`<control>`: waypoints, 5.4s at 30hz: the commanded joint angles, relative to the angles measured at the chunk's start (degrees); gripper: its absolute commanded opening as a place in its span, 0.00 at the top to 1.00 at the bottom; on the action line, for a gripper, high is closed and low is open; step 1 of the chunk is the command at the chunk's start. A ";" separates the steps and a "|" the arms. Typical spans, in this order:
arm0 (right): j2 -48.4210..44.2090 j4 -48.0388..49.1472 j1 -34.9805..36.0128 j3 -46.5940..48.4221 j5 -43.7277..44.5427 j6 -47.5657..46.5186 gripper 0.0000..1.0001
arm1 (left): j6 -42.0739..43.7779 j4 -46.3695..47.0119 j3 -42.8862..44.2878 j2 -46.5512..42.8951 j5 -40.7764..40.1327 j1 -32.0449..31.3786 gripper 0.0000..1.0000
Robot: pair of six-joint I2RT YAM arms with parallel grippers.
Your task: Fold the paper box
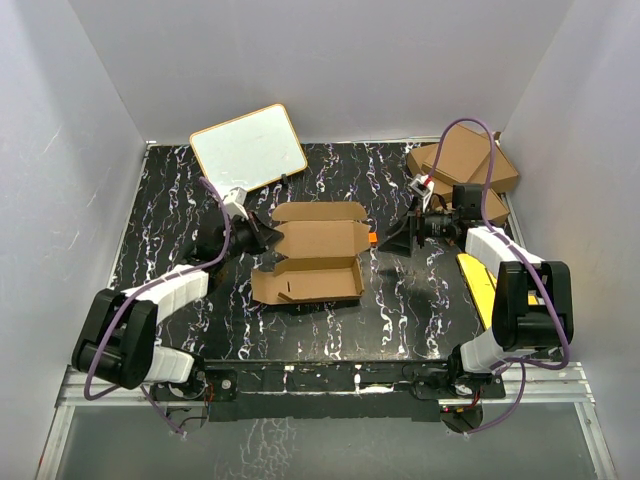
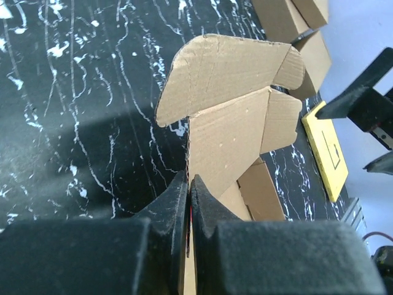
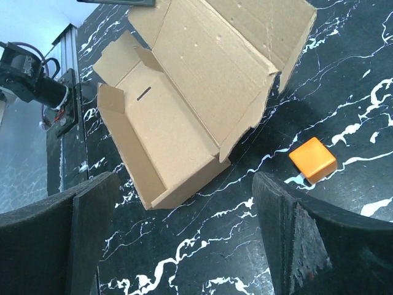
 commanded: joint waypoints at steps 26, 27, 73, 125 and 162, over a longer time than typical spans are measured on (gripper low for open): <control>4.67 17.26 0.66 -2.81 3.87 15.08 0.02 | 5.82 21.15 -0.17 4.30 11.31 -5.90 1.00; 4.97 17.84 0.98 -2.90 3.60 15.38 0.02 | 5.83 21.63 -0.30 4.39 11.71 -5.97 1.00; 1.75 9.49 -2.75 0.07 -12.04 1.58 0.92 | 4.89 9.55 -0.78 -5.16 3.23 -6.24 0.53; 1.38 6.53 -2.97 -0.05 -12.55 -1.20 0.92 | -16.35 12.17 -4.99 8.46 -3.10 -12.27 1.00; 2.78 15.63 -1.66 -3.79 -13.44 6.99 0.92 | -27.09 34.14 -2.63 22.49 -8.80 -17.45 1.00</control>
